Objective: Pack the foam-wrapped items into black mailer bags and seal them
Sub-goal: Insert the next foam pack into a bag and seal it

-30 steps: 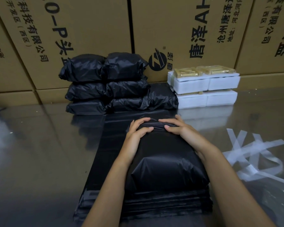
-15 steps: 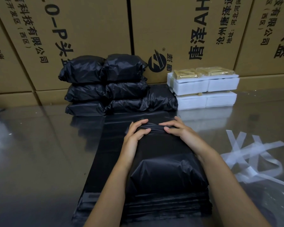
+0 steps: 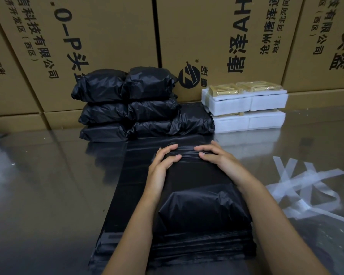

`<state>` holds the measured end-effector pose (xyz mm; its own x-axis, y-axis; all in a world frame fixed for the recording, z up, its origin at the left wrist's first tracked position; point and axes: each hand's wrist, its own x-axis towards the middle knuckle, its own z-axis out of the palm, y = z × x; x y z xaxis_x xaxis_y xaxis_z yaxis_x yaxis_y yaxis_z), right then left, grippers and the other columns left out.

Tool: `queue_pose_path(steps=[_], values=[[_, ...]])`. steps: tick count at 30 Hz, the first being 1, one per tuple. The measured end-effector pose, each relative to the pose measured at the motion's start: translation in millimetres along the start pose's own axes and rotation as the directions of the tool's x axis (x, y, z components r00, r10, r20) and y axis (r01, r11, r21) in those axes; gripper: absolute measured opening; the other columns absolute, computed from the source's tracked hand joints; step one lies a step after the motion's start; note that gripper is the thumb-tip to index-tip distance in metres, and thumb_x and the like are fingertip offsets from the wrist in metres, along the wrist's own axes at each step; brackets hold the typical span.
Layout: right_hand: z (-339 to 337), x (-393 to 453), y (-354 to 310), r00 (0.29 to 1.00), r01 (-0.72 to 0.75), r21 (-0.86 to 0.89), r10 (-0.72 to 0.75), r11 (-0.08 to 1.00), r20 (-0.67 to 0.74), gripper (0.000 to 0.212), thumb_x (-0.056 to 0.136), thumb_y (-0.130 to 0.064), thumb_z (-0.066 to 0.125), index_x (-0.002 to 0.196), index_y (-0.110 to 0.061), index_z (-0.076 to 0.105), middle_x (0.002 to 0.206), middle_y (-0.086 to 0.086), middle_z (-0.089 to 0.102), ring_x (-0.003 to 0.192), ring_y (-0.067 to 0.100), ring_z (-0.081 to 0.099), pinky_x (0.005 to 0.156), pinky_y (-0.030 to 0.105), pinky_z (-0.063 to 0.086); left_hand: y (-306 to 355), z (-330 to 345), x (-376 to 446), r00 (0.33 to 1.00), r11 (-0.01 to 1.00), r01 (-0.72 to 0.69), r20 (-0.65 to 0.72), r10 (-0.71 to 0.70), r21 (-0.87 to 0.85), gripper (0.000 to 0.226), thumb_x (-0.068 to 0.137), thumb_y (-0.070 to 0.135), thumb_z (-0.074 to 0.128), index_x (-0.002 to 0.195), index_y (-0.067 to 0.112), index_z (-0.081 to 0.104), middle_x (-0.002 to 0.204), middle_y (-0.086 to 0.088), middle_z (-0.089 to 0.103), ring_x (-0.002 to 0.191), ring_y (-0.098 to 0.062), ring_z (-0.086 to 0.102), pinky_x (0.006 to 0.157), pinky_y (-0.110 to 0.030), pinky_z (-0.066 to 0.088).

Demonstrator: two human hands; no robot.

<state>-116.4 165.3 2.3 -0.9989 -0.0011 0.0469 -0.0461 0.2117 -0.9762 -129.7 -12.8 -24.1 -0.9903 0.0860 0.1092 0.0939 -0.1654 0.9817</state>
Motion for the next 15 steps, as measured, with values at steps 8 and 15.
queue_pose_path(steps=[8,15], values=[[-1,2,5,1.000,-0.011,-0.001,0.011,1.000,-0.020,0.020,0.090,-0.031,0.069,0.105,-0.044,0.073,0.164,-0.008,0.021,0.148,0.003,0.021,0.095,0.020,0.027,1,0,-2,0.992,0.999,0.007,-0.124,-0.002,0.040,0.040,0.082,0.031,0.075,0.118,0.038,0.062,0.117,0.019,0.057,0.106,-0.001,0.057,0.079,-0.021,0.048],[-4,-2,2,0.997,0.027,-0.060,-0.031,0.998,-0.070,0.020,0.086,-0.026,0.076,0.104,-0.034,0.077,0.152,-0.004,0.045,0.143,0.002,0.033,0.099,0.018,0.028,7,-27,-13,0.980,0.874,0.112,-0.200,-0.018,0.473,0.030,0.093,0.058,0.048,0.106,0.034,0.061,0.110,0.013,0.061,0.098,-0.006,0.056,0.076,-0.027,0.041]])
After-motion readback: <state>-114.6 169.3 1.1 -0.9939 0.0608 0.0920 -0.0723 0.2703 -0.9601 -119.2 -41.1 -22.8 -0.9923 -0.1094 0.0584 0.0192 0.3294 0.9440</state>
